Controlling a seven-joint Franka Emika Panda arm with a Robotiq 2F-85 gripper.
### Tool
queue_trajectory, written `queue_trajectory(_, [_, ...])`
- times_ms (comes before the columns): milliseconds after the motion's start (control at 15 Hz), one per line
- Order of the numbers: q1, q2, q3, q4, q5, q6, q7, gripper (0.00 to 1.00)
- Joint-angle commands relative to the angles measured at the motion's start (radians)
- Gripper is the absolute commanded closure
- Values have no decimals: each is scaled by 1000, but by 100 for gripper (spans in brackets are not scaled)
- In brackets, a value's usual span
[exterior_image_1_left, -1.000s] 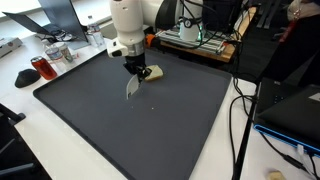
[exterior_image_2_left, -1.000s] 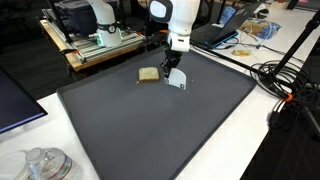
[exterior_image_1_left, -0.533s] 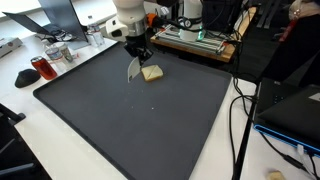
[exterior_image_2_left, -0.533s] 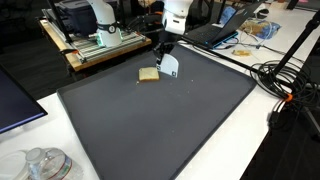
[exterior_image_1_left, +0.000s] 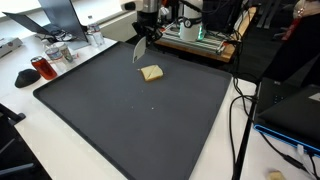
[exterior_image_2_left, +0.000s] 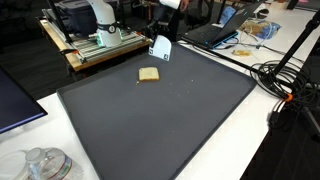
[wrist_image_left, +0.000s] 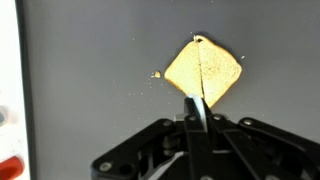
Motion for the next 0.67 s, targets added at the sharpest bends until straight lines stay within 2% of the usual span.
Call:
queue_trajectory(0, [35,-76,54,-26,-64,-83,127,99])
queue_trajectory(600, [120,-28,192,40,-113,-235,406,99])
